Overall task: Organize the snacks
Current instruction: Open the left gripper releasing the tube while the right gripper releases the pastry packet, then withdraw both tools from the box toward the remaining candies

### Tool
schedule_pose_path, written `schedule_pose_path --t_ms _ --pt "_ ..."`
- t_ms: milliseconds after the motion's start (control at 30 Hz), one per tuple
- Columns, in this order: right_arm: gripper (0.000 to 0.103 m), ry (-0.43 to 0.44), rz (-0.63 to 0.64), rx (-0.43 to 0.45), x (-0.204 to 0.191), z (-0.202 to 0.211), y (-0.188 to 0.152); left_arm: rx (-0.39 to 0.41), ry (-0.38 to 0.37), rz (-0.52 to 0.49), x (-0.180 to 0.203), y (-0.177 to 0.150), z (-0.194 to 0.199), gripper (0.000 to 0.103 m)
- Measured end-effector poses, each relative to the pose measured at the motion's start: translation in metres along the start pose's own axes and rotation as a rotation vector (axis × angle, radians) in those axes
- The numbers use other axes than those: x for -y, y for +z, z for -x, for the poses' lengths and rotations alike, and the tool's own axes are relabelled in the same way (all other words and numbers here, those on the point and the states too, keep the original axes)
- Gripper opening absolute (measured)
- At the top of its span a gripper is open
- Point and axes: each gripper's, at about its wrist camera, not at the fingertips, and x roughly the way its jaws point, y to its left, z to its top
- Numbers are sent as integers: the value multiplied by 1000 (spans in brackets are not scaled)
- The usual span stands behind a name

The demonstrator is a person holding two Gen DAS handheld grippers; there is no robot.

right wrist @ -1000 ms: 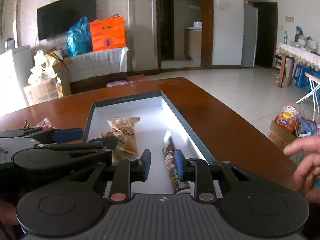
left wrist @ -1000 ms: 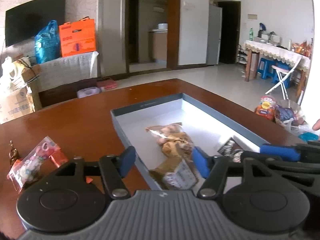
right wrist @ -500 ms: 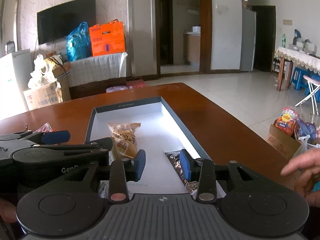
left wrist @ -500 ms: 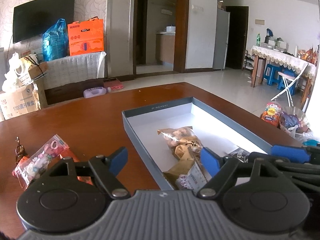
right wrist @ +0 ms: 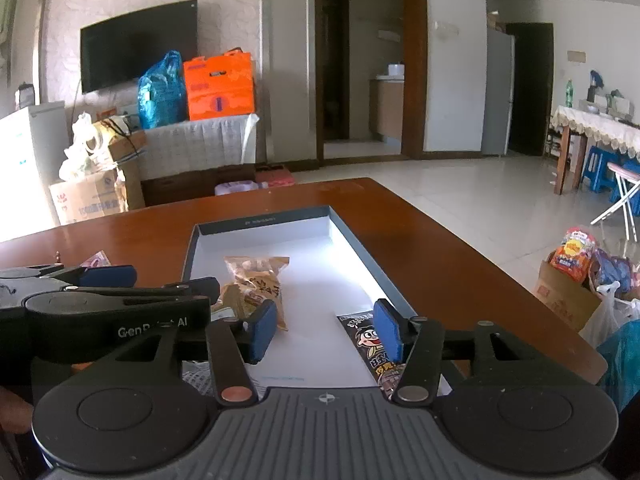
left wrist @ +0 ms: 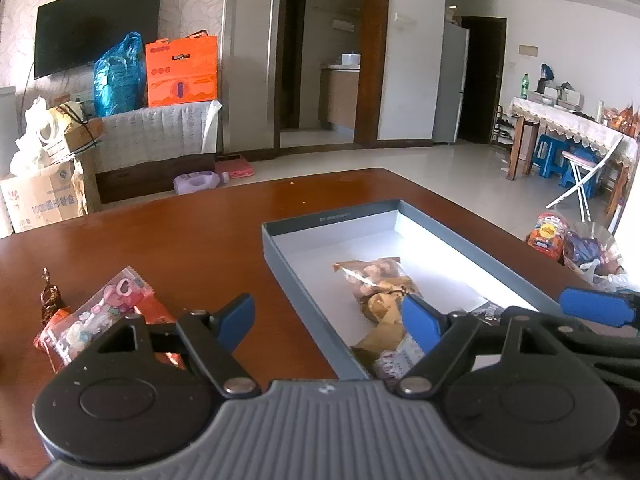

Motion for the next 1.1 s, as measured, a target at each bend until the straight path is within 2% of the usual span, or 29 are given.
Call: schedule_pose_path --t_ms 233,333,467,700,1100 --pt "65 -5 7 15 -4 3 0 5 7 9 -5 -1 3 86" --pt "72 -12 14 20 -5 4 0 -1 13 17 -8 -1 4 86" --pt "80 -16 16 34 -6 5 0 5 34 28 -10 -1 5 93" --pt "93 -25 31 60 -9 6 0 7 43 38 -14 0 6 94" --pt "96 43 113 109 -38 15 8 13 76 38 -37 0 15 94"
